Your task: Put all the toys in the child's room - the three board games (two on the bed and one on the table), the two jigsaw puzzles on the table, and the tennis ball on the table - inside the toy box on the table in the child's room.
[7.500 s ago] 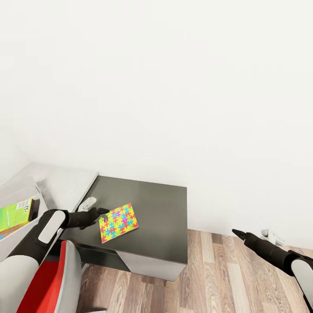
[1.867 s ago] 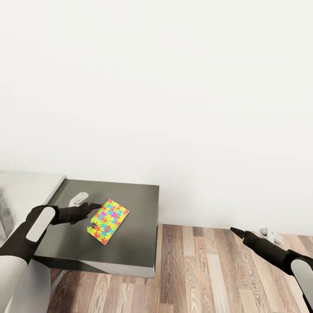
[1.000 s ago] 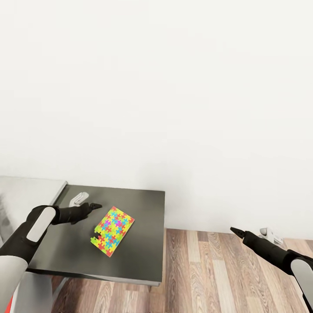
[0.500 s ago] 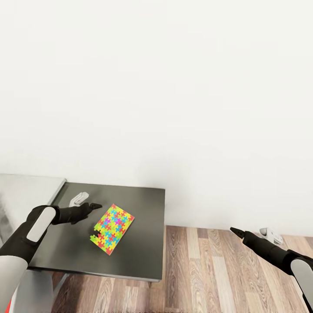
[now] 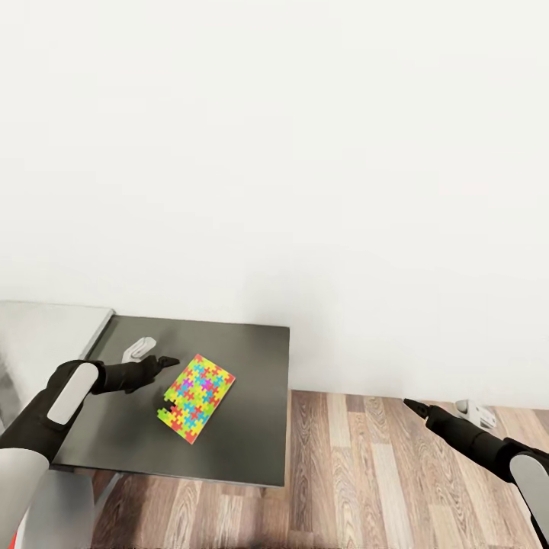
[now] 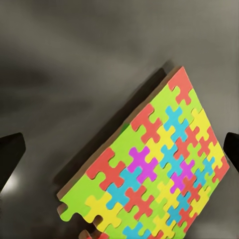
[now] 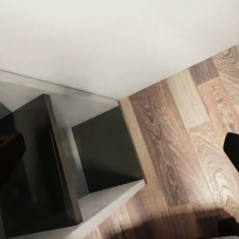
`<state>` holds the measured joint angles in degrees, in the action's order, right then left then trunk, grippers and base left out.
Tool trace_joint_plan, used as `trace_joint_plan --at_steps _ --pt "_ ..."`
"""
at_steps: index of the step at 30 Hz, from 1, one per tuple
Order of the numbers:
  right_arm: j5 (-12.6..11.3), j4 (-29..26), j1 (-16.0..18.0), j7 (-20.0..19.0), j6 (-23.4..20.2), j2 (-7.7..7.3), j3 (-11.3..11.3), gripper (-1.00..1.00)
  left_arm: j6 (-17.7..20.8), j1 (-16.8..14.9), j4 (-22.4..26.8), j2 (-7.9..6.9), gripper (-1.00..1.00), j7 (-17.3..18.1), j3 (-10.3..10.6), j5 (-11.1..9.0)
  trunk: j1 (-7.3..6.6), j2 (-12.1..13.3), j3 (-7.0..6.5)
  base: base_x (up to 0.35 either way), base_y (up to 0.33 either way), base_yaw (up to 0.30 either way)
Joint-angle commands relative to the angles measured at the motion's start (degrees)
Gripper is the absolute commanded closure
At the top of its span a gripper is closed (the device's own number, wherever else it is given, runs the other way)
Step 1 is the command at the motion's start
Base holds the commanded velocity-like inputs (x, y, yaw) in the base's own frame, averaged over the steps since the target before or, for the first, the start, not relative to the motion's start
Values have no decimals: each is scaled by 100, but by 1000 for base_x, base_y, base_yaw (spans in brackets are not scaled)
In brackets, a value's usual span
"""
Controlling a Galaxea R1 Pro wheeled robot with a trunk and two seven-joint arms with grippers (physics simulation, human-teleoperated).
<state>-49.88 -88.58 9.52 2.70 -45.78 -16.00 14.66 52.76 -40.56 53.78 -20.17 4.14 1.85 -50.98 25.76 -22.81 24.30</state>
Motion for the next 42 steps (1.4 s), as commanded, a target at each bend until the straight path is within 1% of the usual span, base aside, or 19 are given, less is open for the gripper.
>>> trace_joint_plan --at_steps 1,9,19,33,42 --pt "-40 -5 3 29 -28 0 4 -100 10 -4 1 -5 -100 43 8 43 3 -11 19 0 0 0" --pt "-40 -2 2 27 -27 0 4 -100 6 -4 1 -4 -100 36 22 44 3 -11 93 0 -24 0" --pt "-40 -1 3 27 -28 -4 9 -100 7 -4 1 -2 -100 43 34 37 3 -11 187 -13 -130 0" --pt "-40 -1 1 29 -27 -1 8 -100 15 -4 1 3 -100 43 36 36 3 -11 310 -1 -7 0" --pt "-41 -1 3 25 -26 -1 9 -100 14 -4 1 5 -100 43 43 36 3 -11 344 0 0 0"
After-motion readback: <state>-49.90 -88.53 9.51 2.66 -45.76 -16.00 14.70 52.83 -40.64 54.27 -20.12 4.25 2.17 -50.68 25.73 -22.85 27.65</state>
